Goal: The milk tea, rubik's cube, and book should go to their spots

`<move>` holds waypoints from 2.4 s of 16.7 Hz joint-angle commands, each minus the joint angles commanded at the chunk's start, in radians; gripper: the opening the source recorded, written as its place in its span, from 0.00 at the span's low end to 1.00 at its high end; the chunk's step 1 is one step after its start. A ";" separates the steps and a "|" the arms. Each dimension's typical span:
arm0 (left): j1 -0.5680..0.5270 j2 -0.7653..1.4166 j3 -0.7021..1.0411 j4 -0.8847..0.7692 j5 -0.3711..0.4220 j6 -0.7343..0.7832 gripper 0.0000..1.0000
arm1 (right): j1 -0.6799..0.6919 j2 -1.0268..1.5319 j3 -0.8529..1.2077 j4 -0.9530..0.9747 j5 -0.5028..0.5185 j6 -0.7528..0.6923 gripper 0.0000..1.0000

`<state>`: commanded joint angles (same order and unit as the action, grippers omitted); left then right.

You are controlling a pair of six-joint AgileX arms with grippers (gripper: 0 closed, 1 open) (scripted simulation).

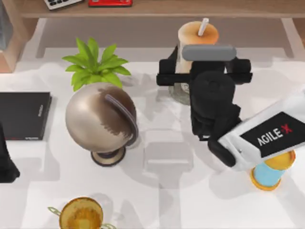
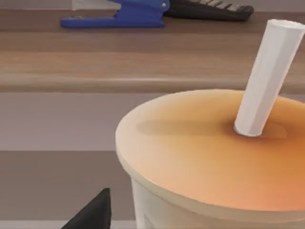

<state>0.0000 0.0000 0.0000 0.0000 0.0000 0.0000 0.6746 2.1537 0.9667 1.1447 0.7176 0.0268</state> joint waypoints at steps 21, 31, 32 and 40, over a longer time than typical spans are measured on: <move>0.000 0.000 0.000 0.000 0.000 0.000 1.00 | -0.092 -0.470 -0.181 -0.275 -0.095 -0.010 1.00; 0.000 0.000 0.000 0.000 0.000 0.000 1.00 | -0.407 -1.393 -0.604 -0.743 -0.427 -0.022 1.00; 0.000 0.000 0.000 0.000 0.000 0.000 1.00 | -0.441 -1.502 -0.650 -0.794 -0.464 -0.023 1.00; 0.000 0.000 0.000 0.000 0.000 0.000 1.00 | -0.651 -2.098 -0.935 -1.109 -0.691 -0.026 1.00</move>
<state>0.0000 0.0000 0.0000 0.0000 0.0000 0.0000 0.0240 0.0553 0.0320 0.0355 0.0263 0.0005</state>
